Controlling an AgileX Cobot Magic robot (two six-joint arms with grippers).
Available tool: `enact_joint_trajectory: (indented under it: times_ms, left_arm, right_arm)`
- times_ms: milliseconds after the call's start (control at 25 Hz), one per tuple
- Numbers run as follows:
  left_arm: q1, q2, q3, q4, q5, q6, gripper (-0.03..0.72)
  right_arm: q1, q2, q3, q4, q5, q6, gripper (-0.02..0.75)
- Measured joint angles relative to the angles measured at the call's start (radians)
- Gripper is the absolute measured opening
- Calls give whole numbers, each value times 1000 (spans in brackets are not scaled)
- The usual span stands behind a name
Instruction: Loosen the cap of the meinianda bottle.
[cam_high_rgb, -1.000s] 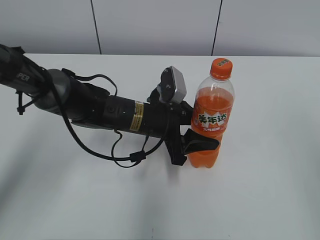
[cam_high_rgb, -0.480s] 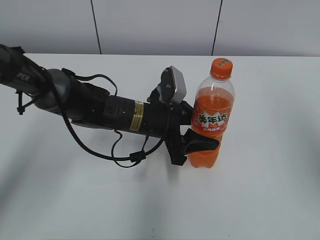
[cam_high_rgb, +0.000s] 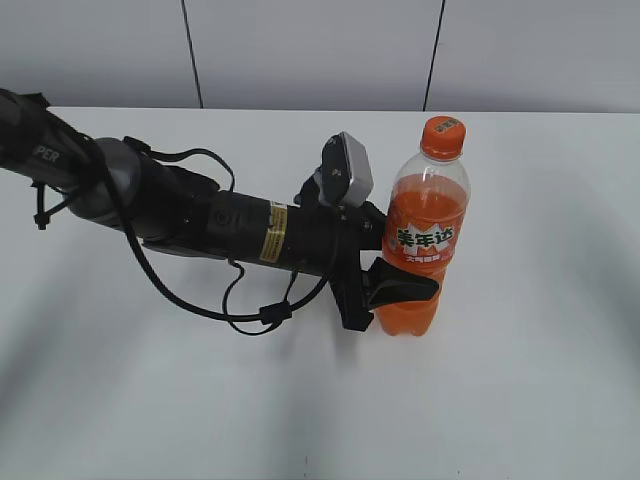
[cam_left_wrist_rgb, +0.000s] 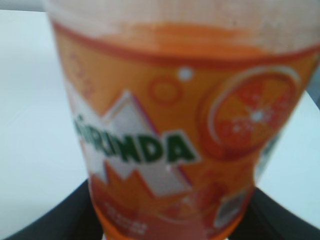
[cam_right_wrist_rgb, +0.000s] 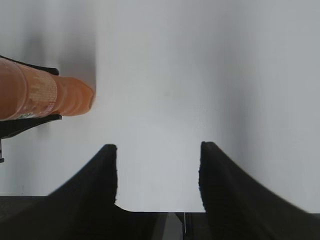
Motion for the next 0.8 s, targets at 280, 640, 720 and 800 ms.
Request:
enact_joint_trajectory:
  times_ms: [280,640,720,800]
  left_arm:
    - [0,0,0,0,-1,0,410]
    - [0,0,0,0,-3,0,410]
    - [0,0,0,0,-4,0,410]
    - [0,0,0,1,-5,0,410]
  right_arm:
    - [86,118,-99,29,1,3,395]
    - [254,240,-262,36,1,33,395]
    - [294,268,-290,36,1,44,395]
    - [326,294,-312,37,1,50,395]
